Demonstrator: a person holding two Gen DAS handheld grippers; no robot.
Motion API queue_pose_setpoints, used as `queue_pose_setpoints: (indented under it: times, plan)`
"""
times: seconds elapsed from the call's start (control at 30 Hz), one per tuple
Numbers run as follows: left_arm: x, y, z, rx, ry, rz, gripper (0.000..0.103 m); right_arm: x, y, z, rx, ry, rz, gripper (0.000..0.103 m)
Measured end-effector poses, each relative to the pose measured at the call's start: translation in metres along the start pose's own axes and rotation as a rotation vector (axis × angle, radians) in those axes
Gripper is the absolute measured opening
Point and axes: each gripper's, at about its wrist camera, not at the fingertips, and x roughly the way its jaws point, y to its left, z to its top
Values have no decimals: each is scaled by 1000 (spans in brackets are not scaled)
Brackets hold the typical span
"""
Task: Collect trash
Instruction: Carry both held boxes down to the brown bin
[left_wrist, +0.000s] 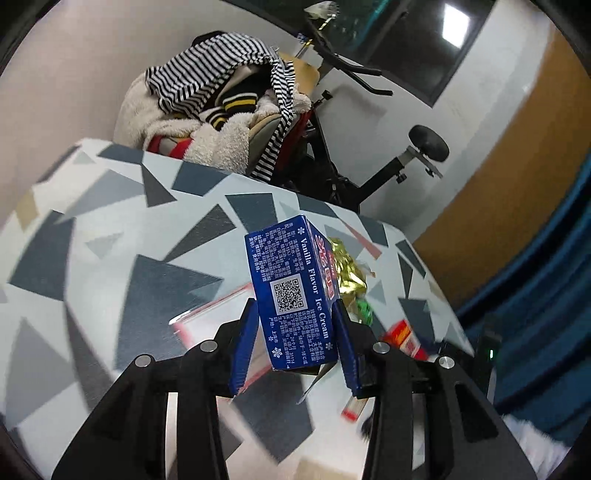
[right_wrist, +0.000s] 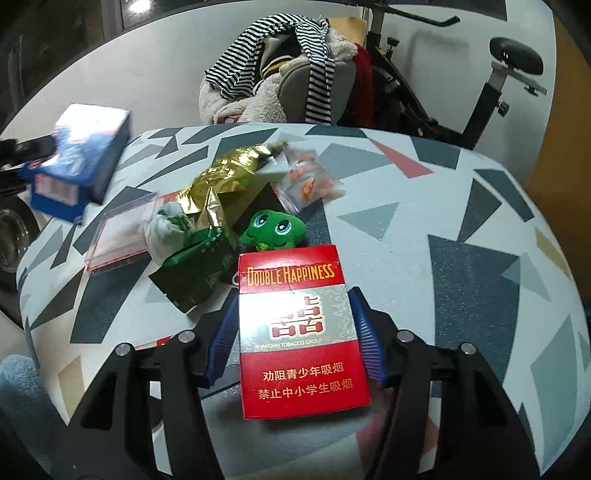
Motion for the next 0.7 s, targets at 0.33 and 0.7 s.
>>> queue_pose_setpoints:
  times: [0.33, 0.7]
  plan:
    - [-81, -6, -55, 132, 22, -11, 40, -64, 28, -1, -34, -108, -5, 59]
    - [-119, -37, -146, 314, 85, -41, 40, -133, 81, -46, -25, -182, 75, 59]
